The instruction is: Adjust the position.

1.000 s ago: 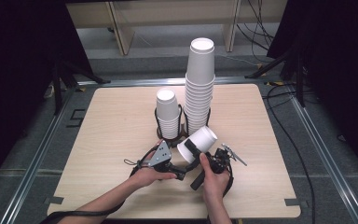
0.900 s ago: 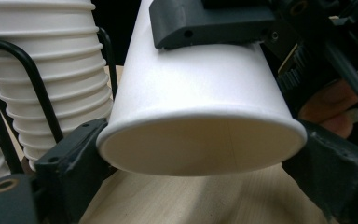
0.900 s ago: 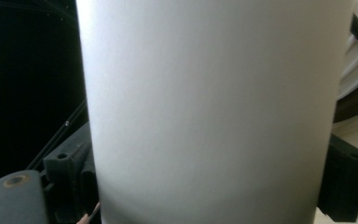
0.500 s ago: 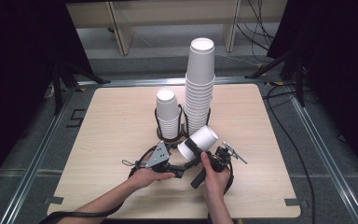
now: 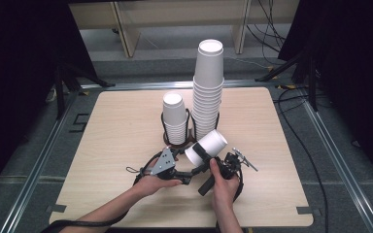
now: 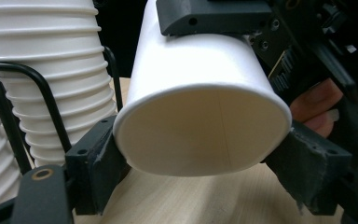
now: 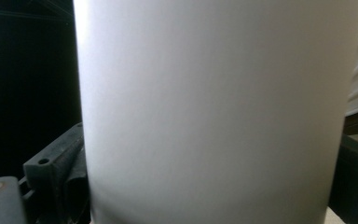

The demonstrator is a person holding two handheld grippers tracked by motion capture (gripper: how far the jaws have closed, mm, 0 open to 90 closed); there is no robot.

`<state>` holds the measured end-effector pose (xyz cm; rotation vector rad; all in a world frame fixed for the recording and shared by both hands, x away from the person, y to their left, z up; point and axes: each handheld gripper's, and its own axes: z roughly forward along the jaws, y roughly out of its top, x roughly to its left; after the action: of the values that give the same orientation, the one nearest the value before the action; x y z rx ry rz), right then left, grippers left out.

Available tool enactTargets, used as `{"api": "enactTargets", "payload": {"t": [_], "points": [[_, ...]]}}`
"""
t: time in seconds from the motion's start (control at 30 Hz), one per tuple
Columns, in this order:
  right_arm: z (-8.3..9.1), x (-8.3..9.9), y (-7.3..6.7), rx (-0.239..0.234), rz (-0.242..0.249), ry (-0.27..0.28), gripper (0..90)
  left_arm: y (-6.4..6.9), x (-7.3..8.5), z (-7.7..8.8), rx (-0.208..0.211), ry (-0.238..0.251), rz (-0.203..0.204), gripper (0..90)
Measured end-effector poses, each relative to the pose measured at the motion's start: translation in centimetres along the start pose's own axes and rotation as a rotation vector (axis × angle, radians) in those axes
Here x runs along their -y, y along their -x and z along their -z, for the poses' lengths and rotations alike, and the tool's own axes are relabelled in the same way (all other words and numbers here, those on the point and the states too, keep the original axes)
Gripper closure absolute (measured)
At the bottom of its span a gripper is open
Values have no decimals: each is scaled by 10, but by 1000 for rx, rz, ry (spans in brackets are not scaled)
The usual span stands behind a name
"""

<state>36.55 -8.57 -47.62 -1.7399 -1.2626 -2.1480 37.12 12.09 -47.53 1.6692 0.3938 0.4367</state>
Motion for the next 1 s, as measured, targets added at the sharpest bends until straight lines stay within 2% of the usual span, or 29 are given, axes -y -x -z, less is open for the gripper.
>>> {"api": "enactTargets", "payload": {"t": [0.07,0.1,0.17,0.2,0.27,0.3,0.33,0.37,0.4,0.47,0.53,0.7,0.77,0.8,0.87,1.0], "points": [[1,0,-1,1,-5,10,52,2,-1,0,-9,-1,2,213],[1,1,-1,-6,-9,10,52,3,-1,-1,-9,21,12,214],[2,1,-1,8,8,24,49,3,-1,-2,-7,27,24,216],[3,1,-3,9,-6,21,51,3,-1,-2,-5,25,24,216],[3,1,-2,10,7,26,51,3,-2,-2,-6,21,22,216],[4,2,-4,-5,-38,27,51,3,-2,-2,-6,14,23,216],[3,2,-2,7,3,43,51,2,-3,-2,-7,8,25,216],[4,2,-3,7,-22,44,51,2,-3,-3,-9,8,27,216],[3,2,-2,8,12,60,51,3,-3,-3,-6,9,31,216],[4,2,-1,16,18,62,51,3,-3,-3,-8,8,30,217],[4,2,-1,14,14,62,51,3,-3,-4,-8,21,37,218],[3,2,-4,24,-7,55,52,1,-5,-2,-4,10,47,218],[3,2,-5,18,5,55,52,1,-6,-2,-7,15,45,217],[3,2,-8,4,-36,52,53,2,-7,-2,-16,18,47,218],[2,2,-5,28,4,76,51,1,-7,-3,-8,17,50,218],[4,4,-5,28,-12,76,52,2,-6,-4,-7,5,44,217]]}}
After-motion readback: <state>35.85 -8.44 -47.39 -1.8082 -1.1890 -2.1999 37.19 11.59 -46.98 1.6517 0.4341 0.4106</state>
